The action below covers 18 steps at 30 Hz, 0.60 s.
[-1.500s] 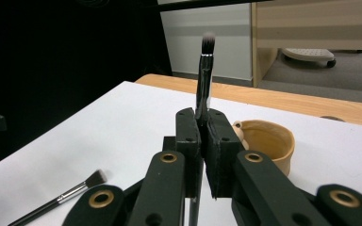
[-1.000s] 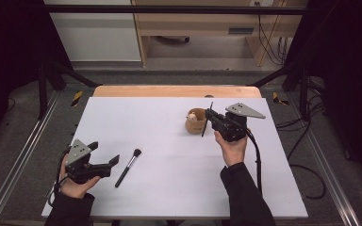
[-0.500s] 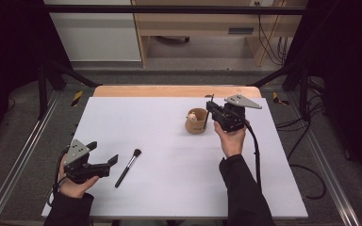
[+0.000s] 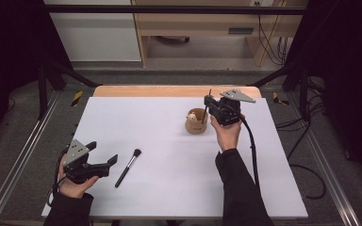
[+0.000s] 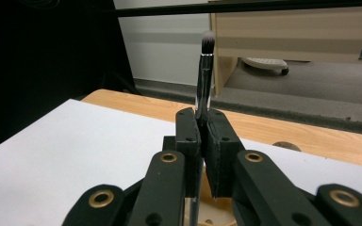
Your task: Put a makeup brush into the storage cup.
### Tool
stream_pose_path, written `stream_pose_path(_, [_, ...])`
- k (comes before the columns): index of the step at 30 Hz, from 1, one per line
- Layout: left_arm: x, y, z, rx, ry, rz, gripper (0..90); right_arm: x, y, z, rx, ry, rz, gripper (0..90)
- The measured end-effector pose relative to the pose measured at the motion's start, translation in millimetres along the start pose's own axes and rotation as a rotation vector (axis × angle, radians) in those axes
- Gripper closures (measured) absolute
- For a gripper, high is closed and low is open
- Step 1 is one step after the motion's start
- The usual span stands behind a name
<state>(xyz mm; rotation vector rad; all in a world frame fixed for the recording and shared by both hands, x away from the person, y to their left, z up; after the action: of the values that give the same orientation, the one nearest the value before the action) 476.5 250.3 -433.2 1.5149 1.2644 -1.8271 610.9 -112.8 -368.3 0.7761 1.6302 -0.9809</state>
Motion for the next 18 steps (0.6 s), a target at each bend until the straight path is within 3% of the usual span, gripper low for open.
stream_pose_path(18, [-1.2, -1.2, 0.8, 0.008, 0.005, 0.006, 8.0, -7.1, 18.4, 18.9, 0.054, 0.025, 0.009, 85.2])
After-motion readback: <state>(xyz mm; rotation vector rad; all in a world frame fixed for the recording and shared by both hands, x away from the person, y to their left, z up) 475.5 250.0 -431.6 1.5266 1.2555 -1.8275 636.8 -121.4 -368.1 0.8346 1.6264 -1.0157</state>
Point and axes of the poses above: each handheld gripper's, and its own axes: y roughly forward along the jaws, x roughly out of its underside, z roughly to its right, the point moved 7 cm from there along y, roughly forward along the jaws, and after that the axes turned 4 degrees about z, right-handed, at the moved point
